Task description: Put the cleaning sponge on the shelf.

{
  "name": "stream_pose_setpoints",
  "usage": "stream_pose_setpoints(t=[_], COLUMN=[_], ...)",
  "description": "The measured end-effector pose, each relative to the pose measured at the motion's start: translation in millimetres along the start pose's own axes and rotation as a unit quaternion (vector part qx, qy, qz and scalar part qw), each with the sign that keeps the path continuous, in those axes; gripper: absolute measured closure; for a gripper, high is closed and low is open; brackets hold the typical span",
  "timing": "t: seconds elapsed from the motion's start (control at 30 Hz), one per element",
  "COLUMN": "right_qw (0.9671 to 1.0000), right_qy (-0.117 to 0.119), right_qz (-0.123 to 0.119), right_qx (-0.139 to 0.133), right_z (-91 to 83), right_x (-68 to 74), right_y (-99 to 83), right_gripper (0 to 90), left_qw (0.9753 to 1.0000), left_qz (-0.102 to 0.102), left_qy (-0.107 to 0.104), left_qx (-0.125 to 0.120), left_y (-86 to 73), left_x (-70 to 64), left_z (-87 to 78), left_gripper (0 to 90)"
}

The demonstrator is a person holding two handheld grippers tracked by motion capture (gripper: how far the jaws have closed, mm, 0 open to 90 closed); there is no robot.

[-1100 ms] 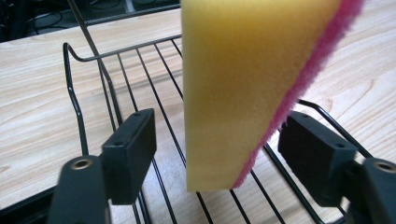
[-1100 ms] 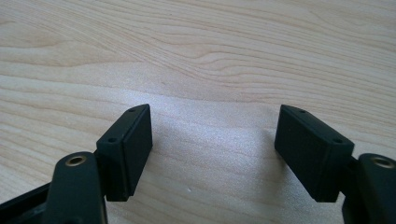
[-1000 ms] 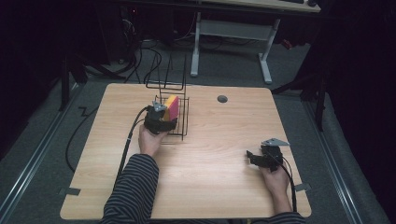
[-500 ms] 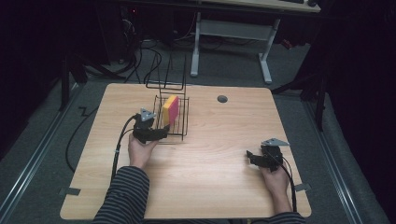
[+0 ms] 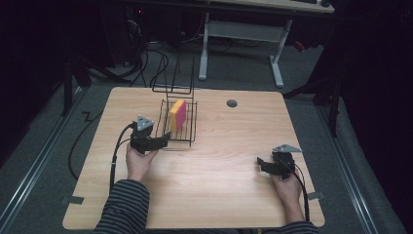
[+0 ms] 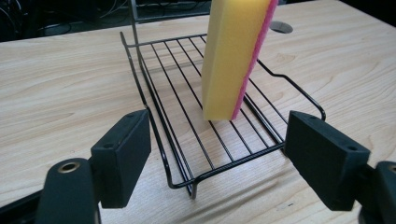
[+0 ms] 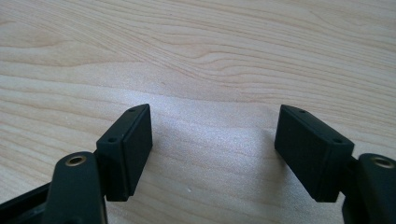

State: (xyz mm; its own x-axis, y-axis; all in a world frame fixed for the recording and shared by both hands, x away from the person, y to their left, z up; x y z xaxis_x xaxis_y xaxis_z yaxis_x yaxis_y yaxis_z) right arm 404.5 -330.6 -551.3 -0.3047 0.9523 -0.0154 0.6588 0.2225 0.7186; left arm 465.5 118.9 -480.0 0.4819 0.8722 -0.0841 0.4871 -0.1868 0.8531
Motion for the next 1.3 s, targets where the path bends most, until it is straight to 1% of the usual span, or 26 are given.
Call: stream_pose_setpoints(t=[0.13,0.23,0.33,0.37,0.5,0.67,0.9,0.97,1.07,1.23,1.27,1.3], right_qw=[1.0000,1.0000,1.0000,1.0000,1.0000,1.0000,1.0000,1.0000,1.0000,1.0000,1.0000,1.0000], right_qy=[0.000,0.000,0.000,0.000,0.000,0.000,0.000,0.000,0.000,0.000,0.000,0.000], right_qz=[0.000,-0.001,0.000,-0.001,0.000,0.000,0.000,0.000,0.000,0.000,0.000,0.000], right_qx=[0.000,0.000,0.000,0.000,0.000,0.000,0.000,0.000,0.001,0.000,0.000,0.000], right_z=[0.0,0.0,0.0,0.0,0.0,-0.1,-0.1,0.0,-0.1,0.0,0.0,0.0], right_x=[0.1,-0.1,0.0,-0.1,0.1,0.1,0.1,0.1,0.1,0.1,0.1,0.1], right_y=[-0.1,0.0,0.0,0.0,-0.1,-0.1,-0.1,-0.1,-0.1,-0.1,-0.1,-0.1], right_gripper=[28.0,28.0,28.0,28.0,28.0,28.0,28.0,28.0,28.0,28.0,28.0,28.0], left_qw=[0.9999,0.9999,0.9998,0.9996,0.9994,0.9989,0.9986,0.9982,0.9978,0.9975,0.9971,0.9971], left_qz=[-0.005,-0.007,-0.003,0.002,0.001,-0.009,-0.013,-0.021,-0.025,-0.028,-0.032,-0.032], left_qy=[0.003,0.005,0.009,0.016,0.020,0.024,0.026,0.025,0.028,0.035,0.038,0.038], left_qx=[-0.010,-0.013,-0.017,-0.025,-0.029,-0.038,-0.044,-0.050,-0.055,-0.055,-0.058,-0.058], left_y=[1.1,1.1,0.5,0.1,0.1,0.1,0.0,-0.6,-2.3,-5.4,-6.5,-6.5], left_x=[3.2,4.7,5.8,6.6,9.2,13.4,17.0,19.4,21.3,25.6,28.0,28.0], left_z=[-8.5,-11.9,-17.6,-21.6,-26.7,-36.6,-45.4,-50.5,-55.5,-61.4,-65.1,-65.1], left_gripper=[24.1,24.3,24.9,26.1,26.4,26.4,26.5,26.5,26.8,27.0,27.1,27.2])
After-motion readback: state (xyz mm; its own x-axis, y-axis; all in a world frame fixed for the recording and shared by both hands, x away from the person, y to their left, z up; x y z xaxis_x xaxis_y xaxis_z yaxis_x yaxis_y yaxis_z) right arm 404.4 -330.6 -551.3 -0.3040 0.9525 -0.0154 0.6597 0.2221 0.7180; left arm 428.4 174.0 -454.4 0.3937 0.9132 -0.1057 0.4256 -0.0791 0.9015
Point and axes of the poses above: each handheld gripper's, and its own axes: z roughly forward along the jaws, y roughly out of its top, x roughly to its left, the point moved 3 cm from there along z, roughly forward along the jaws
